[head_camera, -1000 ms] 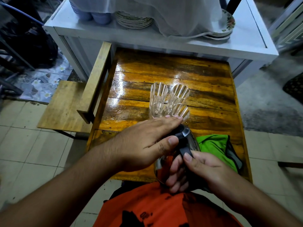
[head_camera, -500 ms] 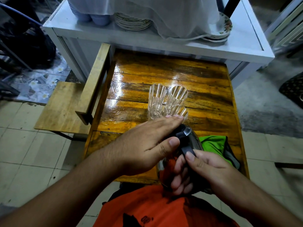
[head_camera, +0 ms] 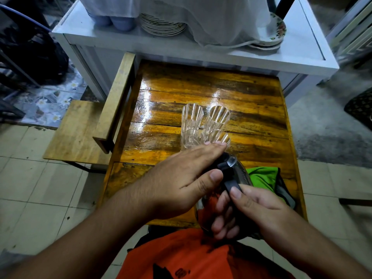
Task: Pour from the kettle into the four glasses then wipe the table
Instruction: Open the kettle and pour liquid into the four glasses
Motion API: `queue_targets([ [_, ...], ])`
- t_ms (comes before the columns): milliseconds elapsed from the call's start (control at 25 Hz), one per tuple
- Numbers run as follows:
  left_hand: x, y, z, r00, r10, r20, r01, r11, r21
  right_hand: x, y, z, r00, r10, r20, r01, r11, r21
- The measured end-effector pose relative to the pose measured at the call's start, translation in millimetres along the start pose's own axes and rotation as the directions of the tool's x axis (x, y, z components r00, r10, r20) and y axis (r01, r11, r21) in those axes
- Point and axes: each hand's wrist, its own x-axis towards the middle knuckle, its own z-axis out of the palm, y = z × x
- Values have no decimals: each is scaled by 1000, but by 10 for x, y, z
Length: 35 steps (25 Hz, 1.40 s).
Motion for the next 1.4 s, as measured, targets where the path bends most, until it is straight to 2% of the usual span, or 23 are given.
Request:
queue_targets([
  [200,-17,23,75,1000,-21,17,20,999,29,11,126,-53,999,-30,-37,28,999,-39],
  [480,-69,20,286,1000,8,-3,-8,1000,28,64,399,-130,979,-109,-170,100,993,-59],
  [800,-34,53,345,998,45,-39,-38,986,162,178,550,-146,957,-141,-255,134,990,-46],
  [1080,43,81,205,987,93,-128,-69,981,180,159,272,-89,937,-173,-303,149,984,-102],
  [1400,367,93,-119,967,74,-244,-66,997,40,211,-340,10,911,-171,-376,129,982,-135],
])
